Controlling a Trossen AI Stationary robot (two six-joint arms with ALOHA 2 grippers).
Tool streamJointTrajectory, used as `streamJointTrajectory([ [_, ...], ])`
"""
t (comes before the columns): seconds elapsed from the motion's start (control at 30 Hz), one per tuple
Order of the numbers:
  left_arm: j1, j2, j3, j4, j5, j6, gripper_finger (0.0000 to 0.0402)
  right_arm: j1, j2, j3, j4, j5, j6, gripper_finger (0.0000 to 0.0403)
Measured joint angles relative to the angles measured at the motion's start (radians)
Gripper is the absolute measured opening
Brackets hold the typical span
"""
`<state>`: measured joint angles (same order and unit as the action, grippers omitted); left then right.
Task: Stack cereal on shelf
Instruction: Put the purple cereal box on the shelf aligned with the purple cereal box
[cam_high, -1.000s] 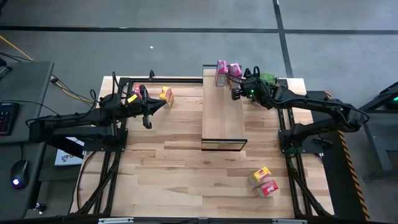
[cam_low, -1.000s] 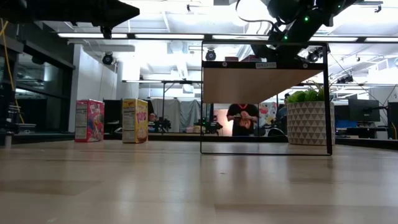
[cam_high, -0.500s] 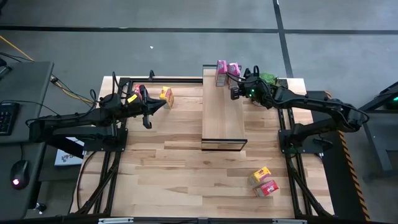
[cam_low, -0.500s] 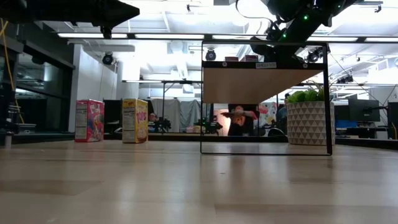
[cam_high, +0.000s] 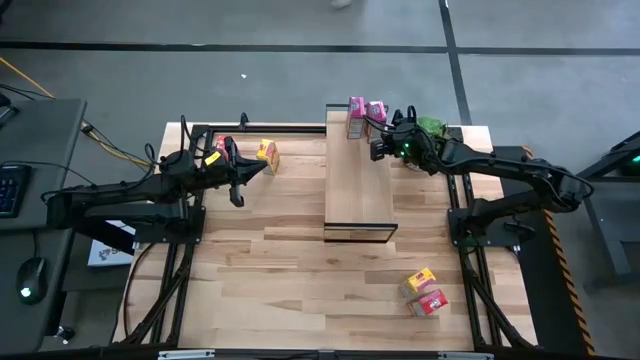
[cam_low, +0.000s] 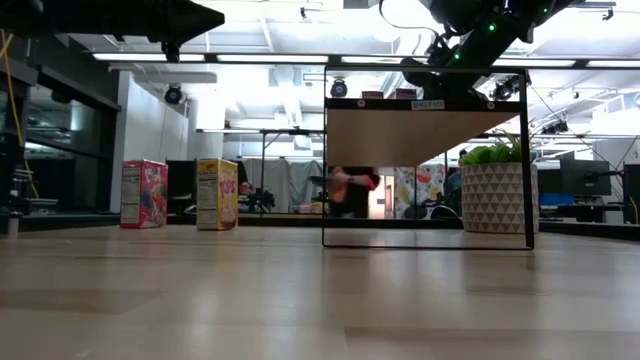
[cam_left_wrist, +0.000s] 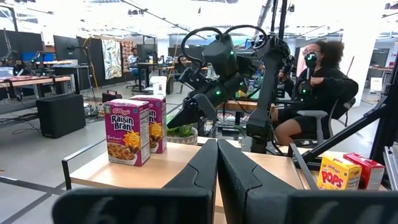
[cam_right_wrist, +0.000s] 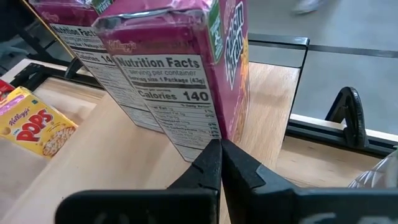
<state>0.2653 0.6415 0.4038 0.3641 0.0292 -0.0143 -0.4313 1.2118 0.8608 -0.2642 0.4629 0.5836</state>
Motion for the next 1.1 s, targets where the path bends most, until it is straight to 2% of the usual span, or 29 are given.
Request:
streamJointTrajectory([
  [0.43,0.000,0.000,0.000,0.000,0.000,0.000,0.0003,0.000,0.000,0.000,0.057,-0.053,0.031,0.0000],
  [1.1,0.000,0.000,0.000,0.000,0.000,0.000,0.0003,0.000,0.062,0.002,0.083,-0.049,0.005,0.0000],
])
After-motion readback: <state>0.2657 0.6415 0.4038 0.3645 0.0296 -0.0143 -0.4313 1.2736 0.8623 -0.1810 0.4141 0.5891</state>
